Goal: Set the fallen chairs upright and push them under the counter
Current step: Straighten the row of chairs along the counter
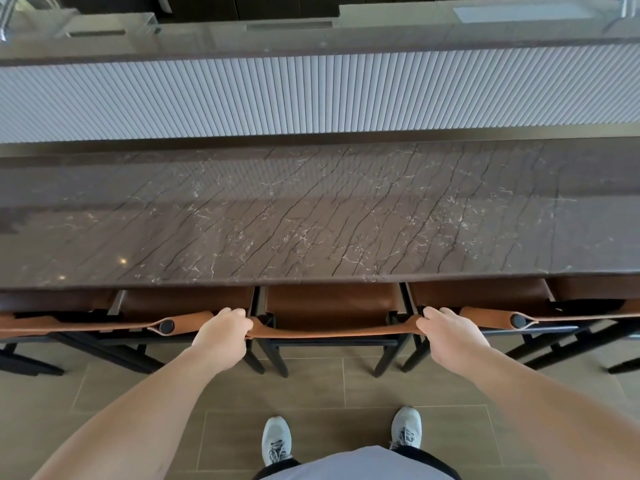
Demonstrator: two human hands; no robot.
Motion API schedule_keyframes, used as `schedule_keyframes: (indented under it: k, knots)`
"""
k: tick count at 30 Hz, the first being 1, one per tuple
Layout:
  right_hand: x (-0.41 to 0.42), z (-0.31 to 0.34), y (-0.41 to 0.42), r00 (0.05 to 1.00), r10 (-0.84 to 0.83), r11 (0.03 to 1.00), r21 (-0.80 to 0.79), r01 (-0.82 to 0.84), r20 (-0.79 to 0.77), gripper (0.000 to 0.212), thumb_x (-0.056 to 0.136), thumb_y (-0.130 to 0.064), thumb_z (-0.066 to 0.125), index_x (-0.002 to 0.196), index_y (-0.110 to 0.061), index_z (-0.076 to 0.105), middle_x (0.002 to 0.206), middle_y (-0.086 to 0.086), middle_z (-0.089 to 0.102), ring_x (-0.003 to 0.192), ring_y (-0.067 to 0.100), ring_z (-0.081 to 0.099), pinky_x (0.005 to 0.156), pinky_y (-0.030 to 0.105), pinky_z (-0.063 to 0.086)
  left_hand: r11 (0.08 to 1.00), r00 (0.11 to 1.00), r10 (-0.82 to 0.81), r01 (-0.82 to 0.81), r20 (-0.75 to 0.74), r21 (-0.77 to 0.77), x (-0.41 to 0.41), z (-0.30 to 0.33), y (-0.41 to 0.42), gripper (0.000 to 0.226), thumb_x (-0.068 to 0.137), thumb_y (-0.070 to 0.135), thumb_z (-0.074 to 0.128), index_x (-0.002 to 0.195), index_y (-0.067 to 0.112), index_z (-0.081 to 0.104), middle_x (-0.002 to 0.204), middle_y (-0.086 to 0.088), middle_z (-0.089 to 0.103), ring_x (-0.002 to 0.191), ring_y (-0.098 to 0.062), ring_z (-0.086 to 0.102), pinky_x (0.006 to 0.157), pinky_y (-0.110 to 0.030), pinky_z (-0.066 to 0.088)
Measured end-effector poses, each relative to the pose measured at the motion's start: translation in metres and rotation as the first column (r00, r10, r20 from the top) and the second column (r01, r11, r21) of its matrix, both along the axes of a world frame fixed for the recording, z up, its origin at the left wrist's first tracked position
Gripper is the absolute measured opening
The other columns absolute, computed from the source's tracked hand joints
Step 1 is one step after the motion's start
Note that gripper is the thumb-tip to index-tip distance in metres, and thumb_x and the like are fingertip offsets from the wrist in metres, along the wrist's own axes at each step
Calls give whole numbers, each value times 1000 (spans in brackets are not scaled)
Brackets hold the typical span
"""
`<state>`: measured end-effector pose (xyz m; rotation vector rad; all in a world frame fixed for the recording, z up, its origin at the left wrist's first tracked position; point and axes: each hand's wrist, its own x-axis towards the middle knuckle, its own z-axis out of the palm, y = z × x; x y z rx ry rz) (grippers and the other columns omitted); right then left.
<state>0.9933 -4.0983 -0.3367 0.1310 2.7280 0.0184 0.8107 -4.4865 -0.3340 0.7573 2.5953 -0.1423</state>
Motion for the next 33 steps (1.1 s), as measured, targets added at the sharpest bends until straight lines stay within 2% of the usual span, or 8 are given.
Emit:
schedule_keyframes:
  k: [5, 11, 14, 17, 21, 26, 29, 33]
  knots:
    - [0, -1, 1, 1000, 32, 999, 13, -31, -2, 25, 86, -8, 55, 104, -24, 55, 102, -7, 44, 89, 16, 44, 60, 30, 44, 1000, 999, -15, 16, -49, 16, 4, 0, -6, 22, 92, 14, 50, 99, 26, 67, 93, 9, 48, 90, -14, 44, 63, -29, 41]
    - [-4, 4, 4, 996, 83, 996, 18, -82, -42, 16, 93, -28, 45, 102, -25, 57, 91, -10, 41, 85, 14, 45, 63, 29, 45, 985, 996, -66, 74, -56, 156, -4, 7, -6, 31, 86, 51, 59, 108, 30, 69, 99, 14, 60, 98, -12, 53, 79, -28, 44]
    - [-15, 12, -6, 996, 16, 994, -109, -25, -84, 30, 87, -43, 38, 99, -28, 60, 92, -12, 49, 92, 14, 51, 69, 29, 43, 951, 1000, -19, 13, 19, 309, -1, 18, 13, 37, 83, 62, 55, 100, 33, 70, 95, 18, 58, 95, -6, 51, 82, -30, 47]
    - [-32, 23, -25, 966, -232, 920, -346, 182, -109, 28, 83, -43, 46, 104, -30, 61, 99, -14, 53, 95, 12, 51, 77, 31, 43, 864, 988, 56, -120, 143, 489, 6, 32, 46, 27, 81, 63, 52, 73, 41, 66, 82, 20, 60, 83, 0, 56, 71, -24, 44]
    - [-48, 35, -43, 819, -574, 585, -689, 428, 21, 16, 88, -36, 55, 102, -32, 61, 100, -18, 58, 91, 1, 56, 73, 23, 44, 573, 807, 262, -572, 530, 588, 10, 50, 89, 27, 76, 61, 57, 79, 40, 74, 84, 22, 71, 82, 9, 63, 76, -22, 47]
    - [-50, 38, -41, 532, -783, -12, -862, 507, 324, 14, 92, -21, 55, 97, -24, 67, 96, 2, 70, 94, 16, 66, 80, 29, 55, 404, 690, 234, -710, 685, 577, 15, 55, 120, 30, 72, 57, 59, 85, 35, 76, 89, 12, 75, 83, -4, 69, 79, -28, 52]
    - [-44, 35, -27, 448, -787, -198, -861, 468, 424, 15, 92, -17, 57, 98, -19, 70, 97, 6, 72, 91, 18, 69, 78, 30, 57, 324, 632, 223, -766, 742, 554, 20, 58, 138, 28, 71, 55, 59, 85, 38, 76, 91, 8, 76, 83, -10, 71, 75, -27, 51]
    - [-34, 35, -5, 431, -759, -335, -860, 384, 488, 15, 93, -18, 58, 99, -17, 71, 96, 6, 74, 86, 19, 71, 72, 31, 57, 232, 569, 266, -821, 778, 521, 29, 61, 162, 22, 86, 41, 58, 87, 30, 77, 92, 2, 76, 87, -18, 72, 75, -31, 50]
